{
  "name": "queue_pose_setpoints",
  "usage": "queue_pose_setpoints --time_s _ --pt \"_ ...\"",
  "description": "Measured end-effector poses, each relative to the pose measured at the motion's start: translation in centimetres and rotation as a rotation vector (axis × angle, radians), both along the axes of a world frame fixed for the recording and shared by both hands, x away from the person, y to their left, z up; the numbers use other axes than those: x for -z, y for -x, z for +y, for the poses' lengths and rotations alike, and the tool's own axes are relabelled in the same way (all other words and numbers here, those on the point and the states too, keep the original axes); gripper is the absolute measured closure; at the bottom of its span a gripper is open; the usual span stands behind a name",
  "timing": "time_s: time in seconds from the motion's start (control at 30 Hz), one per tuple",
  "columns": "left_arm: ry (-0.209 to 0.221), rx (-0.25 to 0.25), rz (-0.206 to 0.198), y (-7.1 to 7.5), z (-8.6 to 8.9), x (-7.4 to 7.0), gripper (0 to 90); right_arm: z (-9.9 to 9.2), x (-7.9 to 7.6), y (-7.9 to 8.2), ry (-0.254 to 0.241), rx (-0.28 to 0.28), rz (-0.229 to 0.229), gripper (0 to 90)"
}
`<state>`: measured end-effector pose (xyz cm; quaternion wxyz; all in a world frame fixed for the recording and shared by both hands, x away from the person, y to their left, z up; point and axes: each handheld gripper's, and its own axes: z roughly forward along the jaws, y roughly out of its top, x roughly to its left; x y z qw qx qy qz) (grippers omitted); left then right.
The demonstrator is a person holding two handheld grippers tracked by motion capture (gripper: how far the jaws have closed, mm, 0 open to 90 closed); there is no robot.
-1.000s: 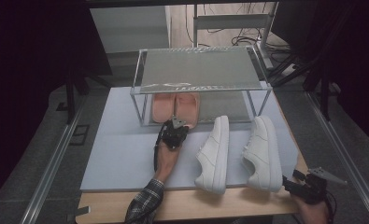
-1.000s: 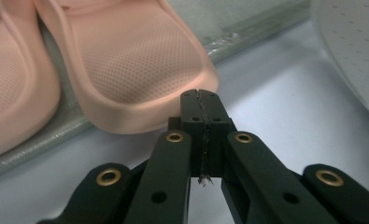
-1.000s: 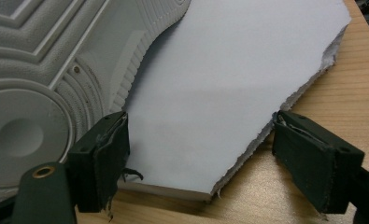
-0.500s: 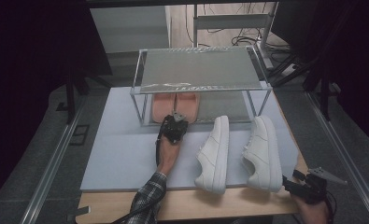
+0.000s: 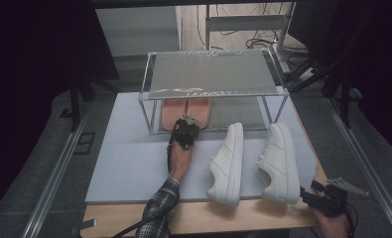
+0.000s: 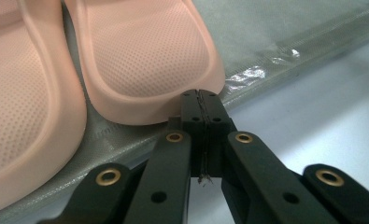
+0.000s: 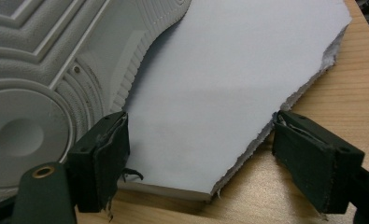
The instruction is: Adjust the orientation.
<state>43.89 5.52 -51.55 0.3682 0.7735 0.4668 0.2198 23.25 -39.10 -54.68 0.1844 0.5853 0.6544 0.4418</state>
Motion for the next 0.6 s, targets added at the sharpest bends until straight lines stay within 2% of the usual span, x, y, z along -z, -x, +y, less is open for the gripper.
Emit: queue_pose_setpoints --time_s 0.1,0.27,0.37,0.4,0.47,0.6 --pt "0.020 0.015 0.007 0.3 0.1 -0.1 89.8 0.0 0.0 0.0 -0.001 0.000 0.000 18.9" --pt "0.022 0.046 -0.006 1.1 0.1 -0.7 89.4 0.0 0.0 0.0 0.000 0.000 0.000 19.0" --pt "0.043 0.056 -0.003 1.5 0.2 -1.2 85.4 0.0 0.0 0.0 0.001 0.000 0.000 19.0" --pt "0.053 0.060 -0.003 1.7 0.2 -1.4 82.4 0.0 0.0 0.0 0.001 0.000 0.000 18.9" --pt "0.062 0.062 -0.002 1.9 0.2 -1.5 70.9 0.0 0.0 0.0 0.001 0.000 -0.001 19.0" --pt "0.038 0.074 -0.011 2.5 0.3 -1.7 56.2 0.0 0.0 0.0 0.002 -0.001 -0.001 18.9"
